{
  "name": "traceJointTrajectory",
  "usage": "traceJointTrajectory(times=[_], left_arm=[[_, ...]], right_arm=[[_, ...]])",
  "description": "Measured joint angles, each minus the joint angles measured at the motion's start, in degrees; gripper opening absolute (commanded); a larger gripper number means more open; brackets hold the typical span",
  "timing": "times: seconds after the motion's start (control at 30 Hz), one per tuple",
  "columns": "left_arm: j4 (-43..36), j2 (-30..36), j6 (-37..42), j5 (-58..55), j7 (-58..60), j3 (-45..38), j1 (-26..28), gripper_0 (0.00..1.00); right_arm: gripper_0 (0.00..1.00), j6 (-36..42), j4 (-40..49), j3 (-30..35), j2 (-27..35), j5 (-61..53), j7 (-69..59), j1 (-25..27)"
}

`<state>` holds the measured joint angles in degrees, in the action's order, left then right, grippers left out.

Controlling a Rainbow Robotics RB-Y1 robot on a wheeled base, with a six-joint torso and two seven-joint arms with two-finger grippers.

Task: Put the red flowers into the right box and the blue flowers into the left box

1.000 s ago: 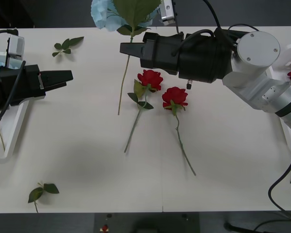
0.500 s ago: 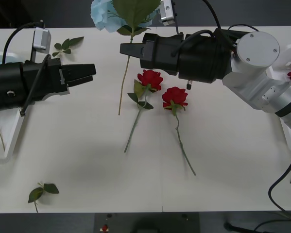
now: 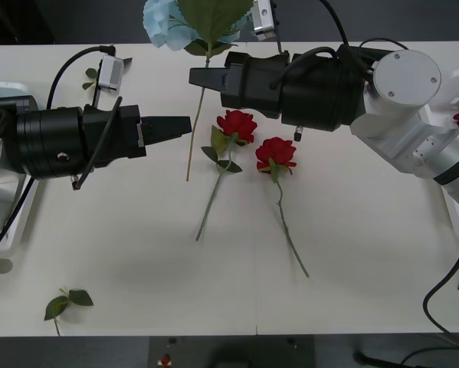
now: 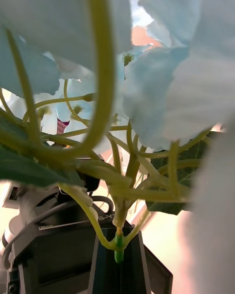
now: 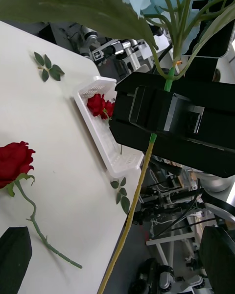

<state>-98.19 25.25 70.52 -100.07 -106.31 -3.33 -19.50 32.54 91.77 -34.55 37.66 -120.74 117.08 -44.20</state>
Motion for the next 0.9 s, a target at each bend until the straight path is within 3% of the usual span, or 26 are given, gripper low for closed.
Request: traceJointTrajectory(times=[0.17, 0.27, 0.37, 0.9], left_arm=[[0.0, 0.0, -1.31, 1.24, 0.0, 2.62, -1.11, 0.98], [0.0, 0.0, -1.52, 1.77, 0.0, 3.73, -2.0, 0.62], [0.0, 0.0, -1.52, 2.01, 0.0, 4.41, -2.6, 0.02], [0.0, 0.0, -1.52, 2.01, 0.0, 6.2, -2.82, 0.0]], right_arm=[[0.0, -0.3, 0.0, 0.0, 0.0, 0.0, 0.0, 0.0], [0.0, -0.3, 0.0, 0.0, 0.0, 0.0, 0.0, 0.0], [0.0, -0.32, 0.0, 0.0, 0.0, 0.0, 0.0, 0.0], [0.0, -0.49, 0.0, 0.0, -0.01, 0.0, 0.0, 0.0]])
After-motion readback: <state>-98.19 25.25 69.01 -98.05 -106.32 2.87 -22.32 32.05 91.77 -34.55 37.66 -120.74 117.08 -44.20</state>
